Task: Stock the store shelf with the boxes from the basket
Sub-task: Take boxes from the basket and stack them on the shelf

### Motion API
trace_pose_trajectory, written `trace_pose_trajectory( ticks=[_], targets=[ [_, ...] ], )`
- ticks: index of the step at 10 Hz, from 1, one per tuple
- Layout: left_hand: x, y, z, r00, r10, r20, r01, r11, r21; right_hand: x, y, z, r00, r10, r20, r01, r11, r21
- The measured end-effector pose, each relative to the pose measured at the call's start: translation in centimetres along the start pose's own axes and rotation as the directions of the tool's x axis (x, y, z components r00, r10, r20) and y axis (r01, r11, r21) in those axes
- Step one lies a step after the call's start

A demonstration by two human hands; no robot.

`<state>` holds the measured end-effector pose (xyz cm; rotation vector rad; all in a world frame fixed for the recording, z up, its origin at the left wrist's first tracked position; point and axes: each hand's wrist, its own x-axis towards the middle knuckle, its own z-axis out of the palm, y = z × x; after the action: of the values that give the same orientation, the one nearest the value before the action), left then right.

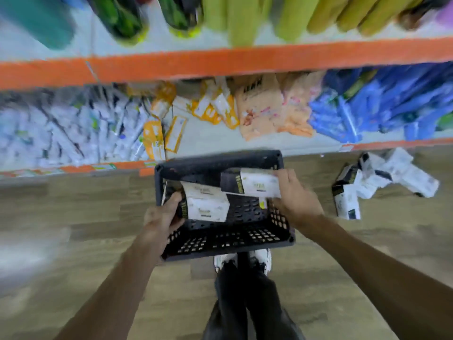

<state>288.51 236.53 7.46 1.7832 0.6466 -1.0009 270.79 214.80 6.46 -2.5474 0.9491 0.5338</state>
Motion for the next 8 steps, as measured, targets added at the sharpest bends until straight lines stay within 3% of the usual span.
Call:
trace_pose_trajectory(
  ticks=[2,4,6,7,8],
  targets=[
    [-18.3,13.0,-4.0,0.981,0.146,0.13,-0.145,0.989,-0.018,-10.7,0.0,-20.2,0.989,0.042,-0.14,-0.05,0.997,-0.054],
    [-32.1,23.0,-3.9,0.939,0.25,0.236,-0.241,0.968,-0.068,-19.9,1.3,-37.3,0.931,0.019,-0.365,0.004,0.998,0.062],
    [-40.7,27.6,-1.3,0.854,0.37,0.366,-0.333,0.929,-0.161,-25.1,5.5,-47.3,0.843,-0.021,-0.538,0.127,0.979,0.161],
    [-43.8,28.6,1.0,0.815,0.403,0.417,-0.362,0.915,-0.178,-25.9,7.6,-50.0,0.752,-0.062,-0.656,0.177,0.978,0.111],
    [-46.6,29.1,4.0,0.791,0.438,0.427,-0.379,0.899,-0.22,-25.8,10.6,-52.5,0.706,-0.132,-0.695,0.18,0.984,-0.004]
  ],
)
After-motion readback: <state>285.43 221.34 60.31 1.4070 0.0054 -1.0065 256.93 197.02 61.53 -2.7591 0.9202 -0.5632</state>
